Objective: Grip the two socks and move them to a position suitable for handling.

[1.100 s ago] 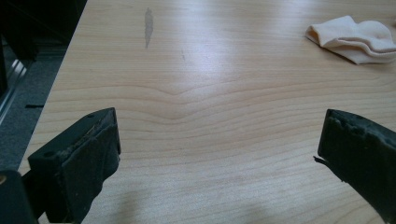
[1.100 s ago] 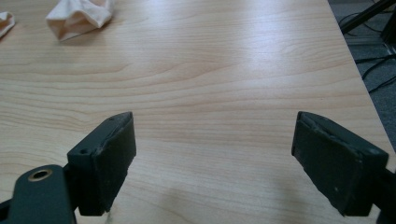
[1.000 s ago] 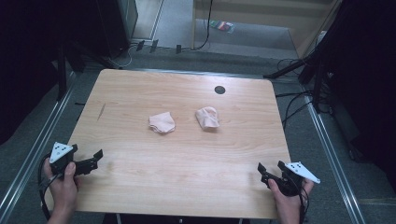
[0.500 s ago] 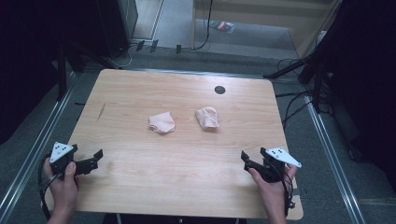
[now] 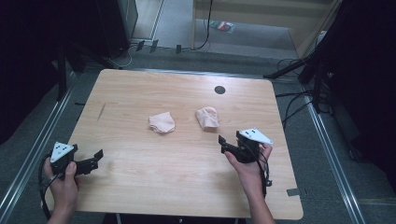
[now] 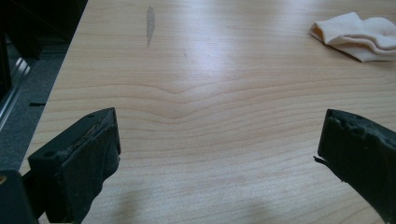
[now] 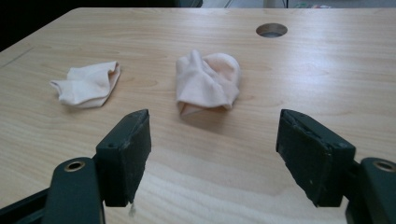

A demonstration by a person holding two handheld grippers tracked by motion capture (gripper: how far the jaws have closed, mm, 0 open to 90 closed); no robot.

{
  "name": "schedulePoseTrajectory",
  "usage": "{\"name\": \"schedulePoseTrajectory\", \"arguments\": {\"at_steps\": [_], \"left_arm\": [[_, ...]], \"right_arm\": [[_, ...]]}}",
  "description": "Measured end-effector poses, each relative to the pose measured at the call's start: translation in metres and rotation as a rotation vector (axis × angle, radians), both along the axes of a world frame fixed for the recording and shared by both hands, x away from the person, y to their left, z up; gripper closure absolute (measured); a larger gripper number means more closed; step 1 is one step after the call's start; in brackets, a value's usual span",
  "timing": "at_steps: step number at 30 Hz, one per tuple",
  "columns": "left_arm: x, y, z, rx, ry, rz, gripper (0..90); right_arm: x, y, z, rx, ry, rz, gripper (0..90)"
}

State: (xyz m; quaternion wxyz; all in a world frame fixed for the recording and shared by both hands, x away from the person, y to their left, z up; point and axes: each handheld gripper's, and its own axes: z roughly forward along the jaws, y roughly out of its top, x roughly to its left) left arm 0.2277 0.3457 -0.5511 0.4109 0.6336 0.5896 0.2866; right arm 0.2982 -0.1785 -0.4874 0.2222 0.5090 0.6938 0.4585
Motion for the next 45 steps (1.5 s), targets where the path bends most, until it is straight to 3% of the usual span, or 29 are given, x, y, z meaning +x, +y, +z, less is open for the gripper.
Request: {"name": "schedulePoseTrajectory", "arguments": {"at_steps": [10,22,32,36,43,44,45], "left_arm": [[0.000,0.000,0.000,0.002,0.002,-0.003,0.0],[0.001,-0.001,0.000,0.003,0.002,-0.002,0.0],[0.000,-0.001,0.000,-0.002,-0.004,-0.001,0.0],[0.000,0.000,0.000,0.001,0.000,-0.005,0.0],[0.000,0.000,0.000,-0.003,-0.001,-0.001,0.0],[0.000,0.000,0.000,-0.003,-0.001,-0.001,0.0],[0.000,0.001,0.000,-0.008,-0.002,0.001,0.0]], "right_arm": [[0.044,0.024,-0.009,-0.061,0.038,-0.014,27.6],[0.090,0.049,-0.014,-0.076,0.081,0.008,26.3],[0.121,0.067,-0.034,-0.142,0.128,-0.001,25.1],[0.123,0.070,-0.040,-0.164,0.140,-0.011,29.2],[0.125,0.071,-0.050,-0.253,0.158,-0.048,48.5],[0.125,0.071,-0.050,-0.253,0.158,-0.048,48.5],[0.124,0.071,-0.053,-0.243,0.154,-0.062,54.4]]}}
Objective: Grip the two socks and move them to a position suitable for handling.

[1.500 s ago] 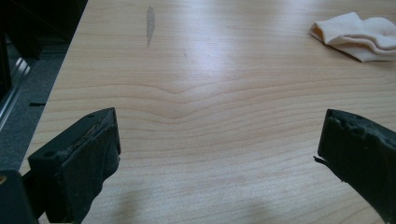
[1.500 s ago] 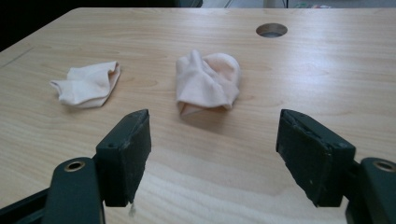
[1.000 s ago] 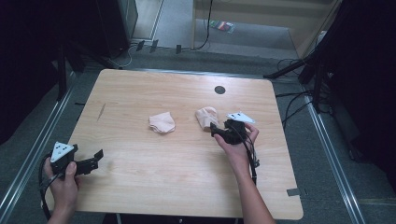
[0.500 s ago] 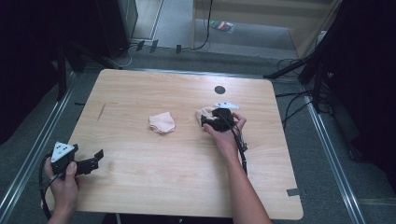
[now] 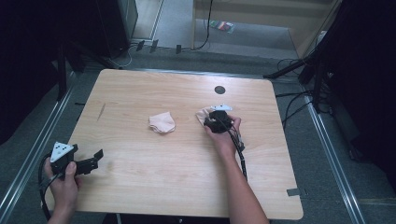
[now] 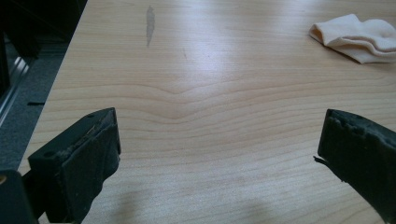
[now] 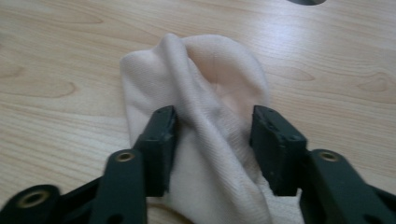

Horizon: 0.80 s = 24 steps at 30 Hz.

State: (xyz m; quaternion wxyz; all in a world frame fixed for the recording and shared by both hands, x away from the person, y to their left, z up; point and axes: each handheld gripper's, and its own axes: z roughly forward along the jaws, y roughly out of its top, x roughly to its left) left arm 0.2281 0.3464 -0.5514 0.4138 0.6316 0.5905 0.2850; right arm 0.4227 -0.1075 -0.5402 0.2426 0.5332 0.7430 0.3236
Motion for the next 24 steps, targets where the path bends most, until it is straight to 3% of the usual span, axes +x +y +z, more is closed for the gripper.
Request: {"name": "schedulePoseTrajectory", "arguments": {"at_steps": [4,6,14,15,19,20,24], "left_arm": [[0.000,0.000,0.000,0.002,-0.002,-0.002,0.0],[0.000,0.000,0.000,-0.001,-0.001,-0.002,0.0],[-0.001,0.000,0.000,0.001,-0.003,0.001,0.0],[-0.001,0.000,0.000,0.000,-0.008,0.002,0.0],[-0.001,0.000,0.000,0.001,-0.009,0.002,0.0],[-0.002,0.000,0.000,0.005,-0.010,0.005,0.0],[-0.001,-0.001,0.000,0.009,-0.008,0.010,0.0]], "right_arm": [[-0.003,0.000,-0.003,-0.027,-0.046,-0.029,75.5],[-0.004,-0.002,-0.005,-0.024,-0.066,-0.025,80.0],[-0.012,-0.007,0.005,0.002,-0.094,-0.026,82.7],[-0.020,-0.008,0.017,0.049,-0.105,-0.022,82.7],[-0.031,-0.010,0.032,0.084,-0.121,0.001,82.7],[-0.044,-0.010,0.044,0.112,-0.125,0.010,82.7],[-0.070,-0.009,0.060,0.164,-0.154,0.027,82.7]]}}
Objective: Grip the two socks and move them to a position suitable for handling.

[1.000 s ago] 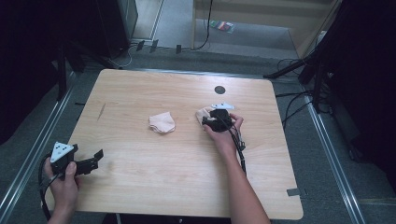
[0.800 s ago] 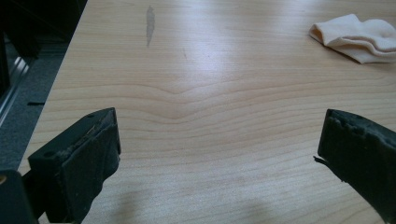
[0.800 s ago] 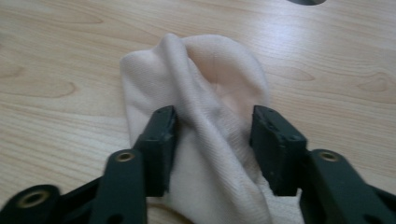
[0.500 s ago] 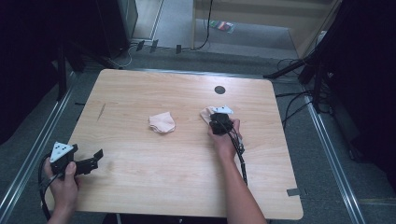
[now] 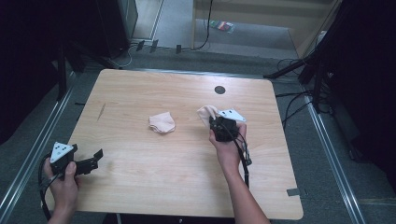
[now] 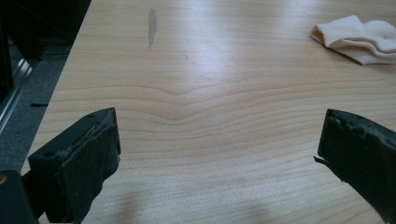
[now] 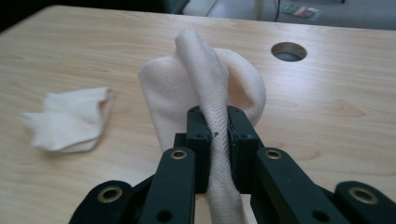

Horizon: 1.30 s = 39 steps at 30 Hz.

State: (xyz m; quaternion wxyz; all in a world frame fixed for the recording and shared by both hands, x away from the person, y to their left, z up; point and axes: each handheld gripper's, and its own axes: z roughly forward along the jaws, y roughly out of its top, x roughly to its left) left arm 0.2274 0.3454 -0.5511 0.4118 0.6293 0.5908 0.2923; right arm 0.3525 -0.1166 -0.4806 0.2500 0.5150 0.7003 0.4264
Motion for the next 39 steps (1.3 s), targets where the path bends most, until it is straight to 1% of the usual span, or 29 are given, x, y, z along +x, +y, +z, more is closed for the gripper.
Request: {"name": "schedulePoseTrajectory", "arguments": {"at_steps": [2,3,5,6,7,8,9,10,14,18,19,20,21,22,23,24,26,27,28,29,30,31,32,33,34,36,37,38,39], "left_arm": [[0.000,-0.001,0.000,0.007,0.002,-0.001,0.0],[0.000,-0.002,0.000,0.013,0.008,-0.003,0.0],[-0.003,-0.005,0.003,0.031,-0.003,-0.010,0.0],[-0.003,-0.006,0.005,0.021,-0.008,-0.012,0.0],[-0.003,-0.006,0.005,0.021,-0.008,-0.012,0.0],[-0.003,-0.008,0.007,0.005,-0.012,-0.024,0.0],[-0.003,-0.014,0.010,0.003,-0.016,-0.034,0.0],[-0.004,-0.019,0.012,0.000,-0.022,-0.046,0.0],[-0.008,-0.037,0.021,0.007,-0.051,-0.102,0.0],[-0.011,-0.057,0.033,-0.030,-0.079,-0.169,0.0],[-0.011,-0.057,0.033,-0.030,-0.079,-0.169,0.0],[-0.011,-0.066,0.037,-0.031,-0.088,-0.189,0.0],[-0.011,-0.075,0.040,-0.038,-0.090,-0.216,0.0],[-0.012,-0.082,0.043,-0.037,-0.095,-0.234,0.0],[-0.012,-0.082,0.043,-0.037,-0.095,-0.234,0.0],[-0.011,-0.096,0.046,-0.030,-0.097,-0.267,0.0],[-0.009,-0.110,0.047,-0.042,-0.089,-0.303,0.0],[-0.009,-0.110,0.047,-0.042,-0.089,-0.303,0.0],[-0.005,-0.123,0.047,-0.049,-0.082,-0.325,0.0],[-0.003,-0.128,0.046,-0.055,-0.076,-0.336,0.0],[0.000,-0.133,0.046,-0.060,-0.070,-0.347,0.0],[0.000,-0.133,0.046,-0.060,-0.070,-0.347,0.0],[0.004,-0.142,0.045,-0.081,-0.064,-0.353,0.0],[0.004,-0.142,0.045,-0.081,-0.064,-0.353,0.0],[0.007,-0.147,0.044,-0.108,-0.060,-0.371,0.0],[0.007,-0.151,0.041,-0.124,-0.056,-0.404,0.0],[0.007,-0.151,0.041,-0.124,-0.056,-0.404,0.1],[0.004,-0.154,0.039,-0.125,-0.062,-0.423,0.1],[0.001,-0.156,0.037,-0.113,-0.068,-0.413,16.0]], "right_arm": [[-0.006,0.001,0.002,0.015,0.002,0.002,82.7],[-0.022,0.004,0.008,0.022,-0.006,0.034,82.7],[-0.032,0.006,0.012,0.039,-0.005,0.044,82.7],[-0.039,0.007,0.015,0.045,-0.007,0.059,82.7],[-0.039,0.007,0.015,0.045,-0.007,0.059,82.7],[-0.045,0.009,0.017,0.054,-0.007,0.069,82.7],[-0.057,0.013,0.020,0.060,-0.002,0.089,82.7],[-0.063,0.015,0.020,0.063,0.002,0.099,82.7],[-0.084,0.024,0.014,0.085,0.022,0.119,82.7],[-0.103,0.032,-0.001,0.100,0.045,0.120,82.7],[-0.103,0.032,-0.001,0.100,0.045,0.120,82.7],[-0.106,0.035,-0.006,0.089,0.052,0.124,82.7],[-0.111,0.039,-0.017,0.086,0.077,0.120,82.7],[-0.112,0.040,-0.021,0.078,0.087,0.121,82.7],[-0.112,0.040,-0.021,0.078,0.087,0.121,82.7],[-0.115,0.044,-0.033,0.082,0.121,0.112,82.7],[-0.116,0.049,-0.042,0.057,0.134,0.111,82.3],[-0.116,0.049,-0.042,0.057,0.134,0.111,82.3],[-0.115,0.051,-0.051,0.085,0.152,0.130,67.3],[-0.114,0.050,-0.051,0.109,0.150,0.140,58.9],[-0.114,0.048,-0.050,0.139,0.145,0.146,54.4],[-0.114,0.048,-0.050,0.139,0.145,0.146,54.4],[-0.115,0.037,-0.038,0.188,0.106,0.147,51.5],[-0.115,0.037,-0.038,0.188,0.106,0.147,51.5],[-0.113,0.025,-0.027,0.209,0.077,0.127,58.3],[-0.110,0.019,-0.022,0.198,0.080,0.128,65.0],[-0.110,0.019,-0.022,0.198,0.080,0.128,65.0],[-0.109,0.017,-0.022,0.186,0.086,0.132,67.4],[-0.108,0.013,-0.027,0.180,0.131,0.151,73.1]]}}
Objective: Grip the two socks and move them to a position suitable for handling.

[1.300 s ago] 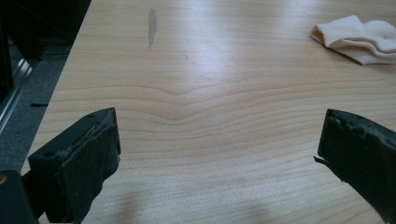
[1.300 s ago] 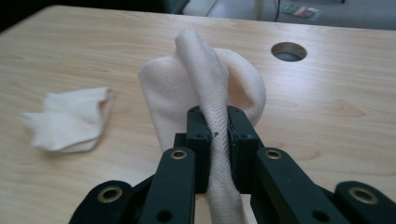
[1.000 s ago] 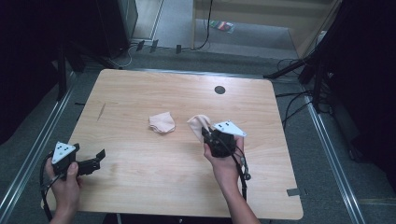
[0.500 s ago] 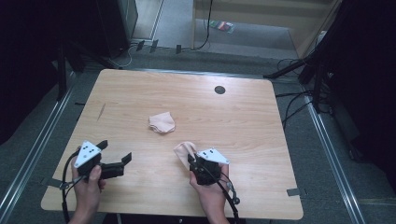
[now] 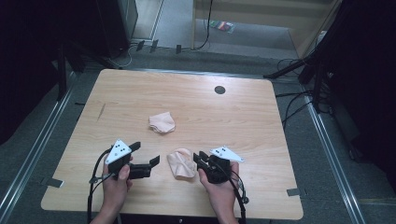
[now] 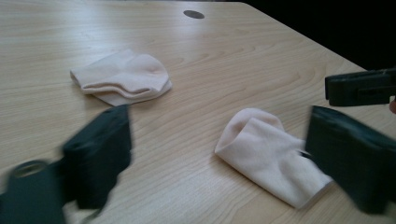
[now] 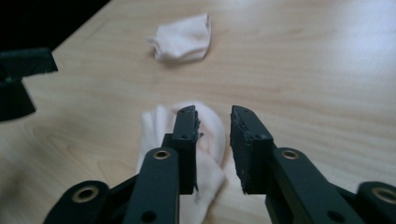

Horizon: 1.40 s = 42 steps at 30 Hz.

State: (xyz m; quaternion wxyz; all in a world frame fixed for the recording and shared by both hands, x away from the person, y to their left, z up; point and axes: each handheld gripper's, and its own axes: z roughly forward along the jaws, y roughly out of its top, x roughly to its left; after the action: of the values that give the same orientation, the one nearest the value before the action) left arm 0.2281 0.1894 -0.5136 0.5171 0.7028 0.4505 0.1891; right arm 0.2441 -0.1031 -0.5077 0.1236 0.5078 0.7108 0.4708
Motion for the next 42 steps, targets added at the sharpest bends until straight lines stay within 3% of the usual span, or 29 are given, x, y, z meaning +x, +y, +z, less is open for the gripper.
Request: {"name": "schedulePoseTrajectory", "arguments": {"at_steps": [2,3,7,8,9,13,14,18,23,24,25,29,31,33,35,38,42], "left_arm": [[-0.001,0.000,-0.002,0.004,0.001,-0.004,21.8],[-0.001,0.001,-0.007,0.001,0.017,-0.018,24.1],[-0.001,0.005,-0.014,-0.003,0.056,-0.026,25.9],[-0.001,0.005,-0.014,-0.003,0.056,-0.026,25.9],[-0.001,0.004,-0.015,-0.002,0.062,-0.026,25.9],[-0.003,-0.001,-0.017,0.013,0.069,-0.048,25.6],[-0.003,-0.001,-0.017,0.013,0.069,-0.048,25.5],[-0.002,-0.005,-0.020,0.025,0.087,-0.060,25.1],[-0.001,-0.007,-0.023,0.028,0.099,-0.066,25.0],[-0.001,-0.007,-0.023,0.028,0.099,-0.066,24.9],[-0.001,-0.007,-0.024,0.022,0.108,-0.063,24.8],[-0.001,-0.008,-0.025,0.019,0.114,-0.067,22.1],[-0.001,-0.009,-0.025,0.018,0.117,-0.074,21.7],[-0.001,-0.013,-0.027,0.023,0.125,-0.095,20.4],[-0.003,-0.018,-0.027,0.027,0.115,-0.102,19.1],[-0.007,-0.025,-0.025,0.012,0.095,-0.151,13.7],[-0.010,-0.040,-0.027,0.059,0.108,-0.127,13.6]], "right_arm": [[0.000,0.000,-0.003,-0.004,0.014,0.007,73.2],[-0.001,0.000,-0.013,-0.027,0.029,0.006,69.4],[-0.003,0.003,-0.031,-0.041,0.072,0.026,58.2],[-0.003,0.003,-0.031,-0.041,0.072,0.026,58.2],[-0.003,0.007,-0.034,-0.040,0.058,0.024,52.1],[0.000,0.019,-0.040,-0.129,0.042,0.026,47.4],[0.000,0.019,-0.040,-0.129,0.042,0.026,47.4],[-0.003,0.027,-0.044,-0.213,-0.007,0.058,56.1],[-0.010,0.035,-0.045,-0.286,-0.061,0.101,71.8],[-0.010,0.035,-0.045,-0.286,-0.061,0.101,71.8],[-0.012,0.037,-0.045,-0.290,-0.065,0.097,78.4],[-0.014,0.037,-0.044,-0.282,-0.063,0.051,84.9],[-0.014,0.036,-0.043,-0.272,-0.066,0.054,86.3],[-0.014,0.033,-0.036,-0.231,-0.067,0.053,87.7],[-0.013,0.031,-0.028,-0.195,-0.068,0.058,87.9],[-0.010,0.031,-0.009,-0.158,-0.090,0.075,88.0],[-0.006,0.036,0.013,-0.097,-0.104,0.083,88.1]]}}
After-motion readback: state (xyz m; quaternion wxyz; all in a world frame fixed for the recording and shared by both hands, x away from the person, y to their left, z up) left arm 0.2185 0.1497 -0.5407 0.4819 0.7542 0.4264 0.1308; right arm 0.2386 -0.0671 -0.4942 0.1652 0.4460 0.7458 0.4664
